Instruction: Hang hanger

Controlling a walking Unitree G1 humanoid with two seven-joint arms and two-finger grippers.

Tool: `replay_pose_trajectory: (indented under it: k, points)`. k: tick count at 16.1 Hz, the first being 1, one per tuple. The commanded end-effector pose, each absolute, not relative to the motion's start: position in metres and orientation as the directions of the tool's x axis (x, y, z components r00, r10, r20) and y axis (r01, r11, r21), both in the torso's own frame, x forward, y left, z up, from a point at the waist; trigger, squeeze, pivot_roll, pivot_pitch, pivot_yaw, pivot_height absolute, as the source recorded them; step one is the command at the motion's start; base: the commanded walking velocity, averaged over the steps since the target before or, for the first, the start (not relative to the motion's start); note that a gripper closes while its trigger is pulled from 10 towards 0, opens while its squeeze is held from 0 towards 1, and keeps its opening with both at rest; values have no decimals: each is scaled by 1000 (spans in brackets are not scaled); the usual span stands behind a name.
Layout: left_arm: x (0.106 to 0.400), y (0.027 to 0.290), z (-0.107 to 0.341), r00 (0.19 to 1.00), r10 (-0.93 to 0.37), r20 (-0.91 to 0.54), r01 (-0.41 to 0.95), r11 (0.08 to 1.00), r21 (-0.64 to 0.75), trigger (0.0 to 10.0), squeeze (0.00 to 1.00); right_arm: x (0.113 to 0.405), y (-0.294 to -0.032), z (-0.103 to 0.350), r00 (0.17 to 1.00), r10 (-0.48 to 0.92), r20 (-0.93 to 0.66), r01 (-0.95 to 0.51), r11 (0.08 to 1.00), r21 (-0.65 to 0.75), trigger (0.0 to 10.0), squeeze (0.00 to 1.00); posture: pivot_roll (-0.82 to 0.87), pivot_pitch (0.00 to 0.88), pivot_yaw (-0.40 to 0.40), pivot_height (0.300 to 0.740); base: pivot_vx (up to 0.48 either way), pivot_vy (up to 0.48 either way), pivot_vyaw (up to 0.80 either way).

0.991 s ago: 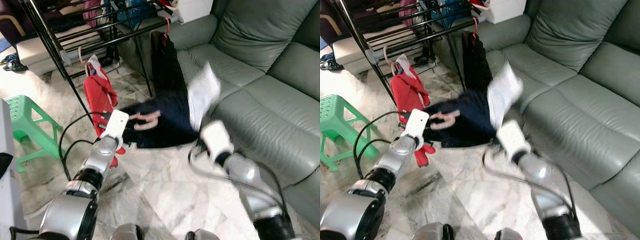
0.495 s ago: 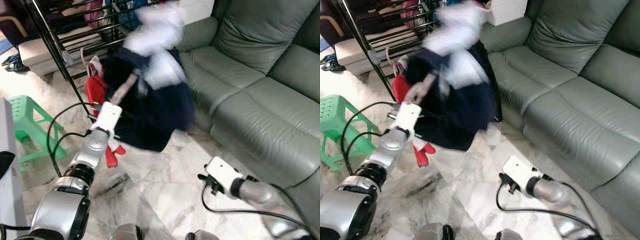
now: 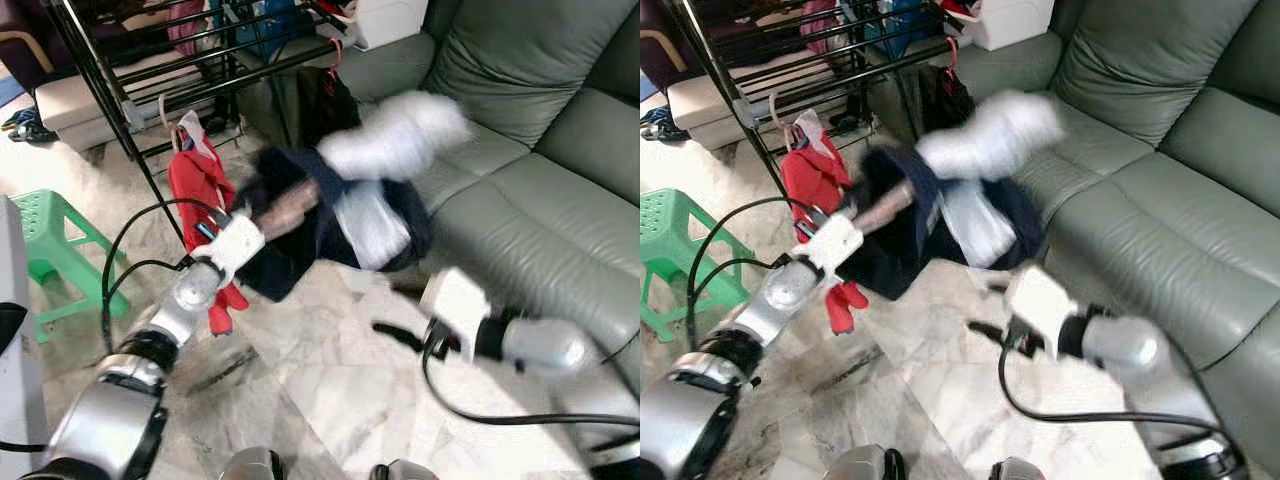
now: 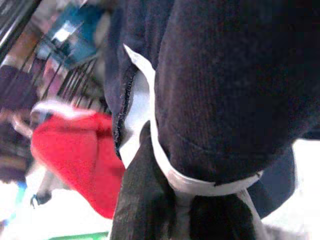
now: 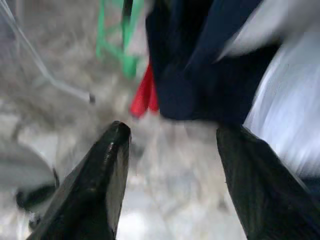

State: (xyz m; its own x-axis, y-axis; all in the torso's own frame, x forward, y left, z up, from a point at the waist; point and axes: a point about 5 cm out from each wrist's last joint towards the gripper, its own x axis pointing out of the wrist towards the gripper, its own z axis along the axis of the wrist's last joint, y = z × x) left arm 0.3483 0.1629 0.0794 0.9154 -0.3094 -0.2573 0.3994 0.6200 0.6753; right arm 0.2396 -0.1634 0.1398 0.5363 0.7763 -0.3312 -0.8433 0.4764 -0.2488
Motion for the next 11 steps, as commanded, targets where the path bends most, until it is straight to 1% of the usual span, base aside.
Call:
replay_pose_trajectory:
  k: [1,2,4,6,7,9,11]
  points:
    - [347,161,86,882,-403,-245,444,535,719,0,0,243,-161,157,532,803,-268,-844,479,-241,10000,1000,-86,18,76,740,0,0,0]
    - [346,160,86,865,-433,-255,461,483,744,0,0,244,-161,161,536,804,-257,-841,482,-246,10000,1000,-86,18,76,740,0,0,0]
    - [343,164,86,831,-475,-289,478,344,808,0,0,249,-162,167,543,800,-256,-834,480,-271,10000,1000,-86,13,76,740,0,0,0]
    - [339,163,84,784,-528,-327,498,219,839,0,0,249,-162,170,542,798,-263,-834,473,-284,10000,1000,-85,9,75,740,0,0,0]
    - [339,163,84,781,-531,-328,500,218,838,0,0,248,-161,170,539,801,-261,-836,471,-282,10000,1000,-85,9,75,740,0,0,0]
    - [333,160,76,740,-558,-375,536,153,830,0,0,247,-160,174,512,823,-248,-856,463,-232,10000,1000,-91,4,78,740,0,0,0]
    - [330,155,70,718,-565,-406,574,152,804,0,0,241,-158,174,448,861,-240,-893,443,-80,10000,1000,-92,2,77,740,0,0,0]
